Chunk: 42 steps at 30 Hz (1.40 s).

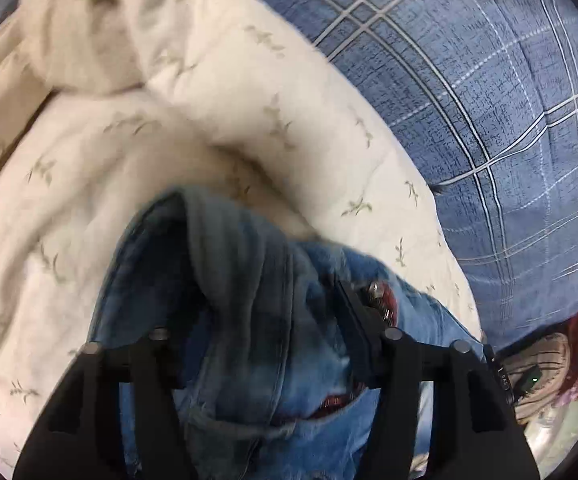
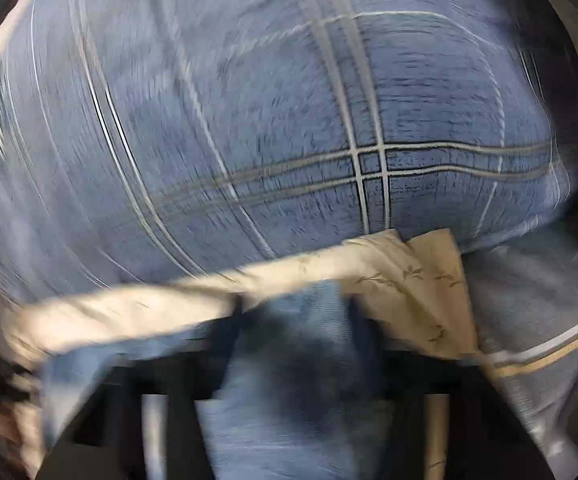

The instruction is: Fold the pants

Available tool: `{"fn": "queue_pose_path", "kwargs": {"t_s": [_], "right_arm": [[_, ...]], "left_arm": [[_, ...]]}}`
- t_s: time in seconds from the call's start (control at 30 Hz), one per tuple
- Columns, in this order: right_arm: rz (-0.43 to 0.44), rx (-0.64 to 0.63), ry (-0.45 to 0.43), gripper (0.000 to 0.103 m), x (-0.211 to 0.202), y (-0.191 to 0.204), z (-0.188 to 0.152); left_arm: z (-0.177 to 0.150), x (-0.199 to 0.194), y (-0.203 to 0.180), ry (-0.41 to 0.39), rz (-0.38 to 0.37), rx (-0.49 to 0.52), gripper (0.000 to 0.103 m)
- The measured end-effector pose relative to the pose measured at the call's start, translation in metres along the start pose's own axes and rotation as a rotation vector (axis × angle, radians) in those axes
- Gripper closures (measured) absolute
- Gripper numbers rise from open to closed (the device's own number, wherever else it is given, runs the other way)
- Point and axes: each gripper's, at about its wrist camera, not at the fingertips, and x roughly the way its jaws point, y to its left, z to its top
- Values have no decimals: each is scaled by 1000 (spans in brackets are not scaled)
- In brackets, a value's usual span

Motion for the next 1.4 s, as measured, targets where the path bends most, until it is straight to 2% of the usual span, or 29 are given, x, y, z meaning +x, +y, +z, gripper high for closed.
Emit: {"fn": "queue_pose_path", "kwargs": {"t_s": [0.03, 0.07, 0.1, 0.13, 0.23, 0.33, 0.43, 0.53, 0.67, 0.77, 0.83, 0.93, 1.0, 1.07, 1.1, 1.13, 1.17, 1.2, 1.27, 1.3, 1.4], "right_arm": [[-11, -20, -19, 77, -6, 5, 1], [-17, -37, -62, 78, -19, 11, 2], [-18, -37, -92, 79, -30, 13, 4], [-28, -33, -128, 98, -47, 16, 6], [-40, -39, -201, 99, -91, 24, 2], [-43, -39, -258, 101, -136, 29, -12], [-34, -32, -295, 101, -180, 17, -36], [1, 2, -323, 101, -217, 6, -77], [45, 68, -356, 101, -260, -18, -141], [40, 131, -354, 101, -275, -40, -197], [18, 194, -307, 100, -270, -59, -238], [-18, 258, -175, 93, -255, -73, -285], [-61, 265, -145, 93, -260, -73, -317], [-59, 266, -152, 88, -272, -69, -334], [-59, 263, -162, 77, -281, -64, -343], [-45, 264, -176, 63, -289, -56, -349], [-19, 268, -185, 57, -291, -49, -351], [48, 277, -196, 49, -293, -38, -352], [171, 287, -192, 46, -286, -16, -345], [246, 291, -172, 44, -276, -2, -336], [444, 324, -92, 40, -244, 38, -318]], "left_arm": [[2, 1, -6, 16, 4, 20, 83], [2, -4, -13, 9, 19, 33, 83], [0, -13, -18, -30, 34, 52, 83], [-2, -23, -25, -62, 37, 86, 84], [-19, -58, -46, -167, 17, 178, 84], [-48, -99, -63, -272, 29, 288, 84], [-72, -131, -64, -312, 2, 335, 84], [-108, -154, -59, -335, -36, 369, 84], [-157, -170, -33, -329, -86, 385, 84], [-190, -174, 4, -297, -118, 372, 83], [-207, -163, 23, -256, -106, 365, 83], [-230, -126, 49, -122, -24, 371, 83], [-242, -126, 63, -92, -36, 377, 80], [-250, -143, 74, -106, -77, 374, 66], [-254, -153, 81, -115, -91, 358, 64], [-256, -163, 87, -122, -120, 338, 64], [-256, -171, 93, -119, -158, 317, 61], [-255, -177, 96, -116, -196, 293, 60], [-249, -183, 102, -114, -271, 223, 42], [-246, -183, 101, -108, -297, 206, 39], [-237, -167, 93, -69, -291, 165, 38]]}}
